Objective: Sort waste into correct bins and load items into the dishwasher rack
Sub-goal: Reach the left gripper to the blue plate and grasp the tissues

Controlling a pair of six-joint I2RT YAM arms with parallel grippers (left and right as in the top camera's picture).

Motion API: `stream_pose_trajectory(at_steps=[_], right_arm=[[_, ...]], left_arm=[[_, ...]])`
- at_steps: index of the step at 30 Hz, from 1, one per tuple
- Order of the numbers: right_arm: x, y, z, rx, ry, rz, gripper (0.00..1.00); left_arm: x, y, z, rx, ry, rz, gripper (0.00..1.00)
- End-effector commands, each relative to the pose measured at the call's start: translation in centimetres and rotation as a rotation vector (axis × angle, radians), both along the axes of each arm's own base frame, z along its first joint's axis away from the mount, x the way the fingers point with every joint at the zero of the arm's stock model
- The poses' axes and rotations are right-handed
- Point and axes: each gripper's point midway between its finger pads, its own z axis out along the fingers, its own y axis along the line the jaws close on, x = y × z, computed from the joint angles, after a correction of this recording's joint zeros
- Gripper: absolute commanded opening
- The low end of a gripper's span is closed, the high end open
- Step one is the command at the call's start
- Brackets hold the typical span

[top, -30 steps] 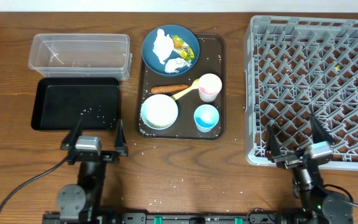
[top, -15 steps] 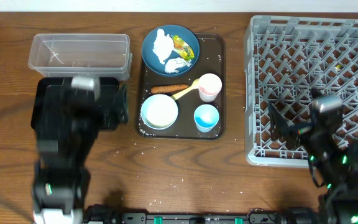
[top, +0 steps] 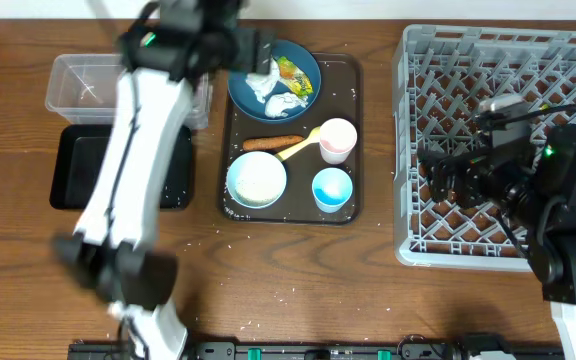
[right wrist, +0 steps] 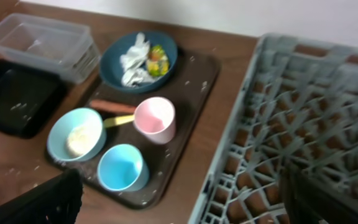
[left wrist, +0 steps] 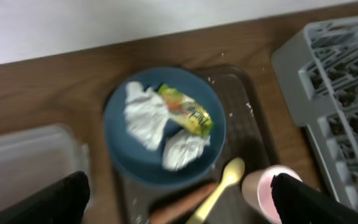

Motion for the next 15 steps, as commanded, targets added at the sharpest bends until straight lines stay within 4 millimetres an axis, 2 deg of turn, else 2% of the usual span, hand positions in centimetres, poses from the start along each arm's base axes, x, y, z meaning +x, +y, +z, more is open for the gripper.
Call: stream_pose_trajectory(at_steps=[1, 4, 9, 13, 15], right_arm=[[-0.9, 1.7, 0.6, 0.045, 0.012, 0.079, 0.99], [-1.3, 1.7, 0.0, 0.043, 0.042, 0.079, 0.99], [-1.8, 1.6, -0.6, 0.041, 0.077, 0.078, 0.99], [-1.9, 1.5, -0.9, 0.037, 0.089, 0.073, 0.99], [-1.9, 1.4, -0.9, 0.034, 0.091, 0.069, 0.99]], left_arm=[[1.7, -2.6, -3.5, -0.002, 0.054, -0.041, 0.96], [3.1, -3.7, -7.3, 0.01, 0.096, -0.053, 0.96], [4.7, -4.3, -12.3, 0.015, 0.15, -0.046, 0.96], [5.9, -4.3, -15.4, 0.004, 0.18, 0.005, 0.96], [6.4, -3.6, -16.6, 0.027, 0.186, 0.056, 0.96]])
